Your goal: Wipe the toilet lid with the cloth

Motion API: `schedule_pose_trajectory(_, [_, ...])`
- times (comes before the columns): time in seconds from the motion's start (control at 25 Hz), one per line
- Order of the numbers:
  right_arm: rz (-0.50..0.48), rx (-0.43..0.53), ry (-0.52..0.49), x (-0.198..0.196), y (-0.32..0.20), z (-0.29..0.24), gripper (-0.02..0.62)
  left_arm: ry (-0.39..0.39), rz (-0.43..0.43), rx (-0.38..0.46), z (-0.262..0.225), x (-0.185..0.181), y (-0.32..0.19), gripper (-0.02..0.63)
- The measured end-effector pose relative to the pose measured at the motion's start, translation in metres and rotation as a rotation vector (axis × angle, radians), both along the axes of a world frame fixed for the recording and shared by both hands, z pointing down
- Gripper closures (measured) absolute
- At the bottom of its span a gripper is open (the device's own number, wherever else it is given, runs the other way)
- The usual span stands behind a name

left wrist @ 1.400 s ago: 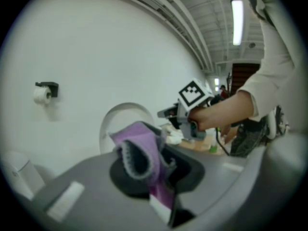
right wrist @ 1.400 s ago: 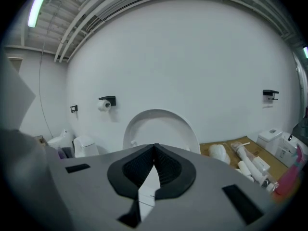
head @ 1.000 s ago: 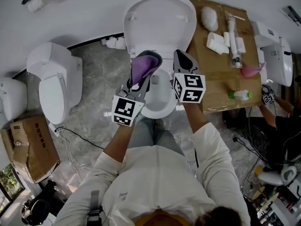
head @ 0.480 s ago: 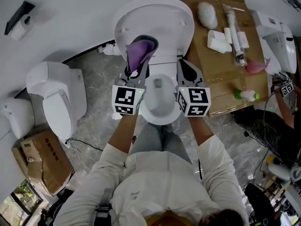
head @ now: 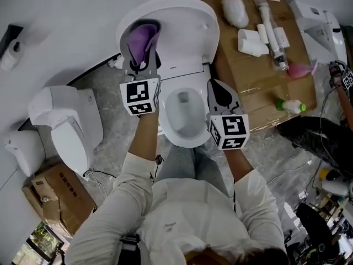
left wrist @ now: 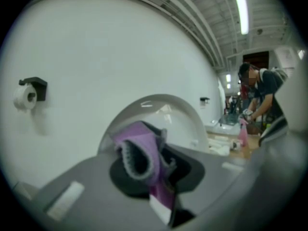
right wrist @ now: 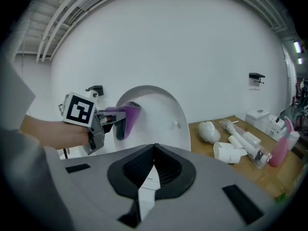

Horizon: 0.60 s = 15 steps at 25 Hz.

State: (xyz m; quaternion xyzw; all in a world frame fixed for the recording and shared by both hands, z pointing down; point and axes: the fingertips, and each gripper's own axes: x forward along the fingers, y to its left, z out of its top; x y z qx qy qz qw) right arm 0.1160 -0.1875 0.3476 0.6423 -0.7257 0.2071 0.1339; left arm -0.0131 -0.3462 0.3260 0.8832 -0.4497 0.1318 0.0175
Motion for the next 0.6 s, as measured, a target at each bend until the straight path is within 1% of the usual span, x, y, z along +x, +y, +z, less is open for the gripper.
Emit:
schedule_pose_trajectory(0.08, [0.010, -0.006, 0.002, 0.004, 0.004, 0.002, 0.583, -0.002, -0.029, 0.001, 0.004, 0.003, -0.014, 0.557])
schedule_pose_trajectory(0.16, [0.020, -0.012, 0.003, 0.007, 0.007, 0.004, 0.583, 0.001, -0.039, -0.009, 0.009, 0.011, -0.024, 0.557])
schedule_pose_trajectory(0.28, [0.037, -0.022, 0.000, 0.009, 0.012, 0.007, 0.583, 0.012, -0.036, -0.022, 0.015, 0.032, -0.036, 0.557])
schedule_pose_trajectory(0.4, [0.050, -0.027, -0.007, 0.010, 0.016, 0.011, 0.583, 0.030, -0.038, -0.014, 0.016, 0.052, -0.045, 0.557])
schedule_pose_trajectory(0.52, [0.041, -0.036, -0.013, 0.009, 0.022, 0.017, 0.583, 0.054, -0.043, -0.013, 0.017, 0.068, -0.046, 0.557])
schedule_pose_trajectory(0.6, [0.038, -0.036, -0.011, 0.007, 0.023, 0.021, 0.583, 0.062, -0.015, -0.005, 0.018, 0.083, -0.045, 0.557])
